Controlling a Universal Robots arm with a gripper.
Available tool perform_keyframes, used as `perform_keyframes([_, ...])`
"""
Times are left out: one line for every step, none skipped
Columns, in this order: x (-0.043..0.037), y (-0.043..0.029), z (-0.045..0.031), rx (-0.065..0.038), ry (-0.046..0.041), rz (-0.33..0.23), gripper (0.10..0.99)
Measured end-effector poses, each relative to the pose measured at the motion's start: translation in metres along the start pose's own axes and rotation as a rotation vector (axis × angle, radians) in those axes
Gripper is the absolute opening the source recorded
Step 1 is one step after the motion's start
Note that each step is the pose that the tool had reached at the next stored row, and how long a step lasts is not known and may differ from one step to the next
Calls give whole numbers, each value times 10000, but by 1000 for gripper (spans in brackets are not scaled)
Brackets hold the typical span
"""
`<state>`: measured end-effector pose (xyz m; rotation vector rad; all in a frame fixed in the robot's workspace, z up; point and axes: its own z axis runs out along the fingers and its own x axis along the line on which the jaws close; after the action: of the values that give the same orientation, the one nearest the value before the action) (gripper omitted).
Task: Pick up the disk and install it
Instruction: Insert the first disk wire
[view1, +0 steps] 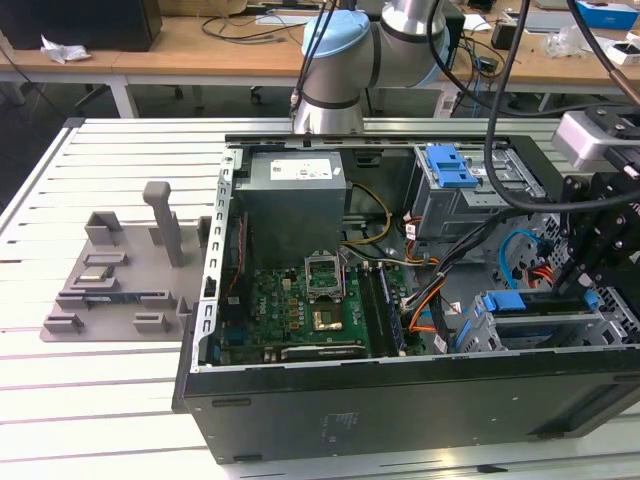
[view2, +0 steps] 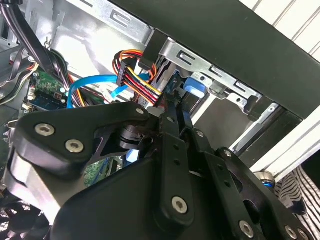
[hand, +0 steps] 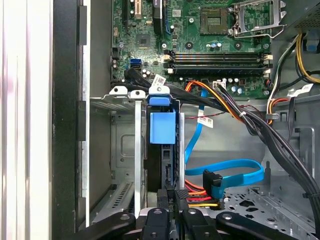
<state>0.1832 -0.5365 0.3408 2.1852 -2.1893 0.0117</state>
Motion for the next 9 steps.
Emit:
perform_keyframes([0, 0, 0, 0, -1, 6, 169])
perform_keyframes([0, -1, -1, 0, -1, 15, 169])
perform_keyframes([1, -1, -4, -2, -4, 38, 169])
perform_keyframes([1, 0, -14, -3, -8, 51, 169])
perform_keyframes([1, 0, -19, -3, -17, 54, 169])
perform_keyframes([1, 0, -24, -3, -40, 56, 169])
perform_keyframes([1, 1, -28, -3, -87, 57, 169])
perform_keyframes([1, 3, -33, -3, -131, 58, 169])
perform_keyframes([5, 5, -35, -4, -199, 58, 169])
